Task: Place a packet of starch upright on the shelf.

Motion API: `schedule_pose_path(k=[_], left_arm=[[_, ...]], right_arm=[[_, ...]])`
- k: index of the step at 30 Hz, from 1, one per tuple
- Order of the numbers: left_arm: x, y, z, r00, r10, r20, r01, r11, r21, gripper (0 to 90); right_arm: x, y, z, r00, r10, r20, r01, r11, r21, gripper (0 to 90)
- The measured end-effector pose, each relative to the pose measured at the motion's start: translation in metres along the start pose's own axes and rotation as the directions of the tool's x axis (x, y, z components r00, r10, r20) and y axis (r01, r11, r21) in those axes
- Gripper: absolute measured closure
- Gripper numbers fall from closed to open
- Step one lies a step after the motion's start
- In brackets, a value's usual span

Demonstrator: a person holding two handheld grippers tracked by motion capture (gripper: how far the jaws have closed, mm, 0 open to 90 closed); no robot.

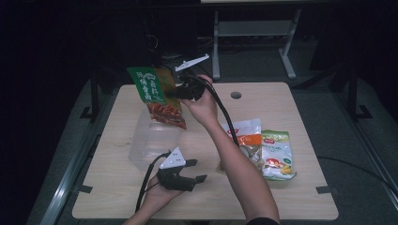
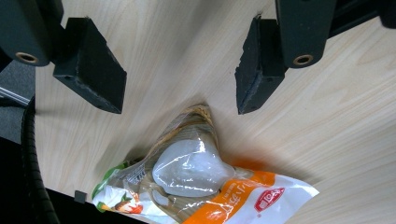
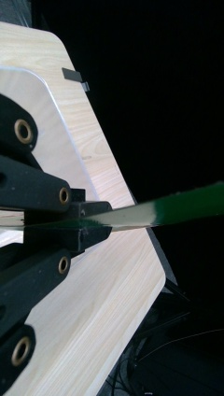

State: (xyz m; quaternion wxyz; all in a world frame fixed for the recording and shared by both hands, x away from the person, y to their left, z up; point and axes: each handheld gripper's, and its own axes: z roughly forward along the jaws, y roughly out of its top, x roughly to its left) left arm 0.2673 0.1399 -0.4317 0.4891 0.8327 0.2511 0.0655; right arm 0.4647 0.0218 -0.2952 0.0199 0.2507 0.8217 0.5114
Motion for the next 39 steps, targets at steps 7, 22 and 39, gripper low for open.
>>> schedule_pose_path(k=[7, 22, 39], left_arm=[[0.001, 0.000, 0.000, 1.0000, 0.001, 0.003, -0.001, 1.0000, -0.002, 32.8], [0.000, 0.000, -0.001, 1.0000, 0.003, 0.005, -0.003, 0.9999, -0.011, 32.9], [0.002, 0.000, -0.001, 1.0000, 0.001, 0.000, -0.001, 0.9999, -0.014, 32.9]], right_arm=[[-0.010, -0.004, 0.017, 0.9992, 0.038, -0.016, -0.038, 0.999, -0.025, 89.8], [-0.017, -0.022, 0.045, 0.9956, 0.078, -0.051, -0.080, 0.997, -0.021, 89.8], [-0.034, -0.049, 0.051, 0.9920, 0.120, -0.042, -0.121, 0.992, -0.028, 89.1]])
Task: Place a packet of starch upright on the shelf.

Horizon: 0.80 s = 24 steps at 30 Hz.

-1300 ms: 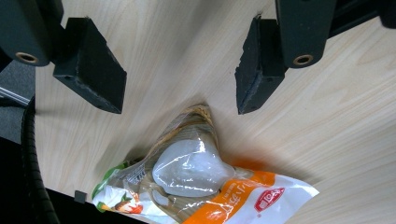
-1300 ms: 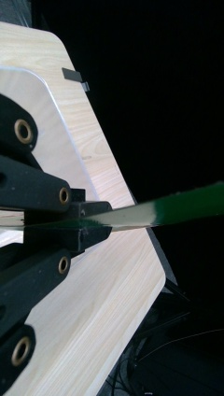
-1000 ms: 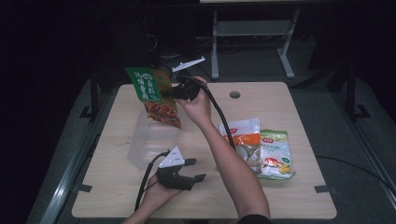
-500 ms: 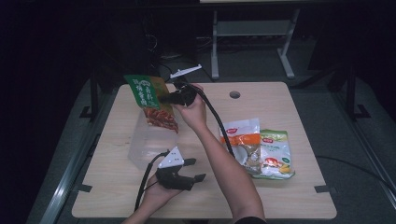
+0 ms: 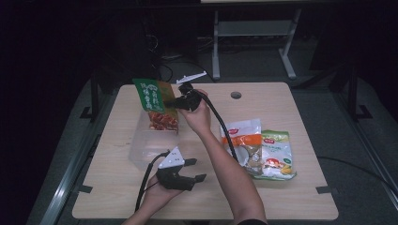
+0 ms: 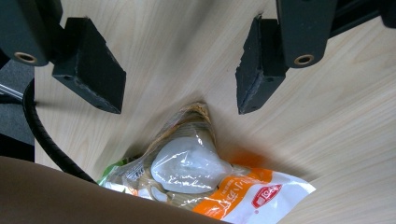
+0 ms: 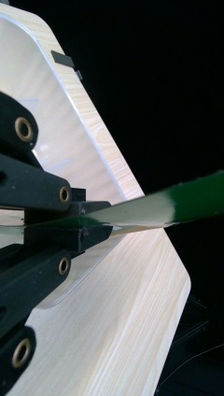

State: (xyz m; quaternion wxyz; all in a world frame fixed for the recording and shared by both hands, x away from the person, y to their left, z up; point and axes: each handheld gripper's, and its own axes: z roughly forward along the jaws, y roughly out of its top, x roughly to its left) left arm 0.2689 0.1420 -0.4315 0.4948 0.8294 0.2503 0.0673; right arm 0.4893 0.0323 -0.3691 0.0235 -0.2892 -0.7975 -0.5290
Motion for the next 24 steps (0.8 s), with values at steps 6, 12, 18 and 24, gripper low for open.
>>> schedule_pose_path(k=[6, 12, 18, 24], left_arm=[[0.000, 0.000, 0.000, 1.0000, -0.003, -0.001, 0.003, 1.0000, 0.002, 33.0], [0.000, 0.000, 0.001, 1.0000, -0.001, -0.001, 0.001, 1.0000, 0.005, 32.9], [0.000, -0.001, 0.002, 1.0000, -0.001, 0.001, 0.001, 0.9999, 0.011, 32.9], [0.000, -0.001, 0.002, 0.9999, -0.010, -0.004, 0.010, 0.9999, 0.014, 31.5]], right_arm=[[-0.001, 0.002, -0.001, 0.9999, 0.013, 0.007, -0.013, 1.000, 0.021, 77.2], [-0.003, 0.005, -0.013, 0.9995, 0.019, 0.025, -0.019, 0.999, 0.034, 59.0], [-0.003, 0.004, -0.022, 0.9993, 0.013, 0.036, -0.015, 0.999, 0.040, 53.9], [-0.003, -0.003, -0.043, 0.9990, 0.005, 0.043, -0.008, 0.998, 0.058, 51.3]])
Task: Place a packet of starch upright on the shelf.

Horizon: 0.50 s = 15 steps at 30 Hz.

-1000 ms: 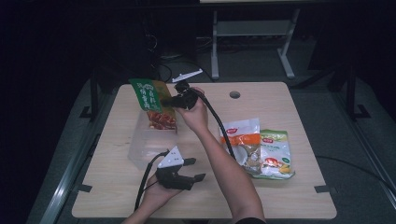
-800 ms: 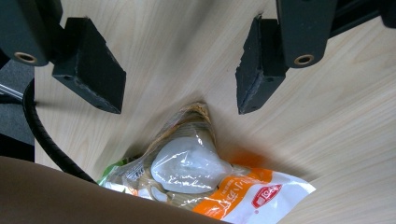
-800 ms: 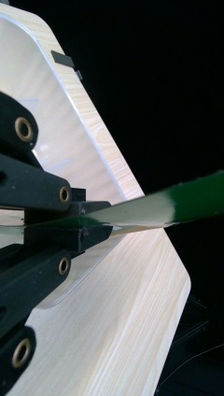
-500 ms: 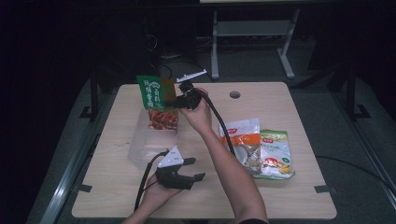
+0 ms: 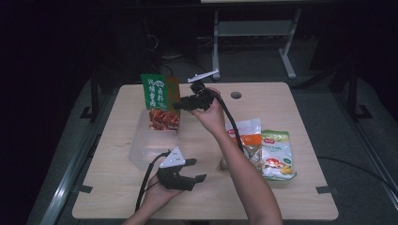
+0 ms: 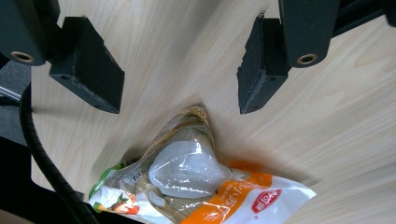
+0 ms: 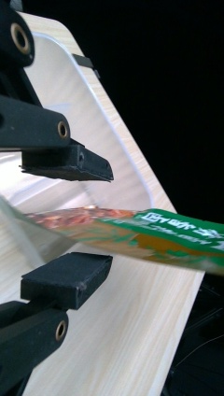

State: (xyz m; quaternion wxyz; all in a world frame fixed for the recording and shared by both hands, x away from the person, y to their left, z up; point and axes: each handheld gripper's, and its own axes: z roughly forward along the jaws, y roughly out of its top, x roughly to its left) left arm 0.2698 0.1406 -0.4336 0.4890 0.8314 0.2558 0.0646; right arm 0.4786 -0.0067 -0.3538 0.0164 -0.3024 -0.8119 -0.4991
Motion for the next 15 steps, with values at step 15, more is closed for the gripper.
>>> schedule_pose_path(k=[15], left_arm=[[-0.003, -0.001, 0.005, 0.9998, 0.016, 0.012, -0.016, 0.9996, 0.025, 30.9]], right_arm=[[-0.005, -0.022, -0.051, 0.9994, 0.027, 0.021, -0.027, 0.999, 0.027, 48.7]])
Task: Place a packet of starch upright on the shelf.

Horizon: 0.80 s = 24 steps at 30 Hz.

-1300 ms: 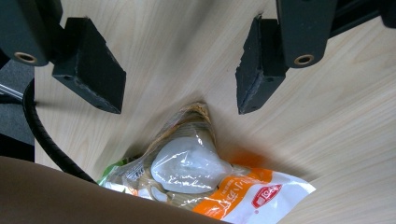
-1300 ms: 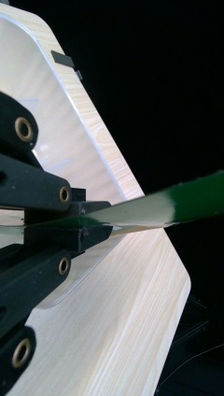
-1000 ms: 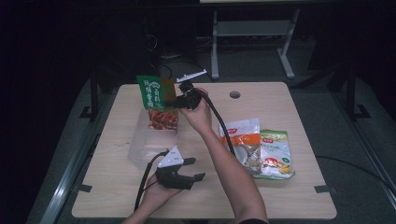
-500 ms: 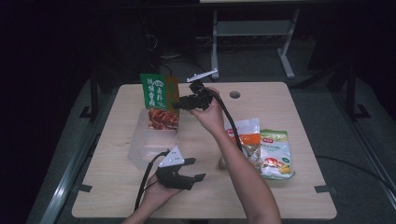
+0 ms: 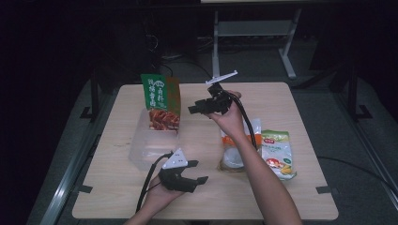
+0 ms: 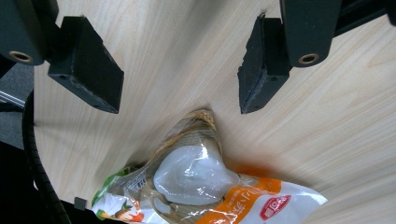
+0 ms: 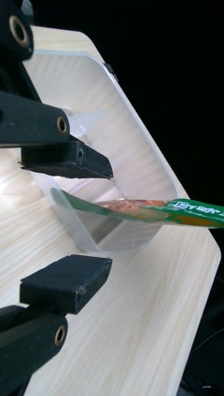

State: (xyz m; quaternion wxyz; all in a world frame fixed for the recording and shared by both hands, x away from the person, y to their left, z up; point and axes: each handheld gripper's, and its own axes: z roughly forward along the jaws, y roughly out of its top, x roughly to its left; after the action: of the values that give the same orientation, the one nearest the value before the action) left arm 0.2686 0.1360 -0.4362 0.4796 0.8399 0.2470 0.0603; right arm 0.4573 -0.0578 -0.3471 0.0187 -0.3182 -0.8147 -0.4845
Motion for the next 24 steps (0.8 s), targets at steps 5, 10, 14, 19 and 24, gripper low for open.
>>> schedule_pose_path(k=[5, 10, 14, 19, 24], left_arm=[[0.000, 0.000, 0.000, 1.0000, 0.008, 0.000, -0.008, 1.0000, 0.005, 30.8], [-0.001, 0.000, 0.001, 1.0000, -0.003, 0.002, 0.003, 1.0000, -0.001, 30.8], [-0.001, 0.000, 0.001, 1.0000, 0.001, 0.005, -0.001, 1.0000, 0.005, 30.8], [-0.002, 0.000, 0.001, 0.9999, 0.006, 0.010, -0.006, 1.0000, 0.004, 30.7], [-0.003, 0.000, 0.002, 0.9999, 0.002, 0.010, -0.002, 1.0000, 0.006, 30.7]], right_arm=[[-0.001, -0.010, -0.012, 0.9999, 0.012, 0.002, -0.012, 1.000, 0.020, 48.3], [-0.002, -0.017, -0.020, 0.9997, 0.022, 0.006, -0.022, 0.999, 0.050, 47.4], [-0.001, -0.020, -0.027, 0.9998, 0.018, 0.012, -0.019, 0.997, 0.073, 46.9], [0.000, -0.025, -0.042, 0.9994, 0.022, 0.027, -0.023, 0.997, 0.075, 46.4], [-0.003, -0.037, -0.058, 0.9981, 0.042, 0.044, -0.045, 0.996, 0.075, 46.3]])
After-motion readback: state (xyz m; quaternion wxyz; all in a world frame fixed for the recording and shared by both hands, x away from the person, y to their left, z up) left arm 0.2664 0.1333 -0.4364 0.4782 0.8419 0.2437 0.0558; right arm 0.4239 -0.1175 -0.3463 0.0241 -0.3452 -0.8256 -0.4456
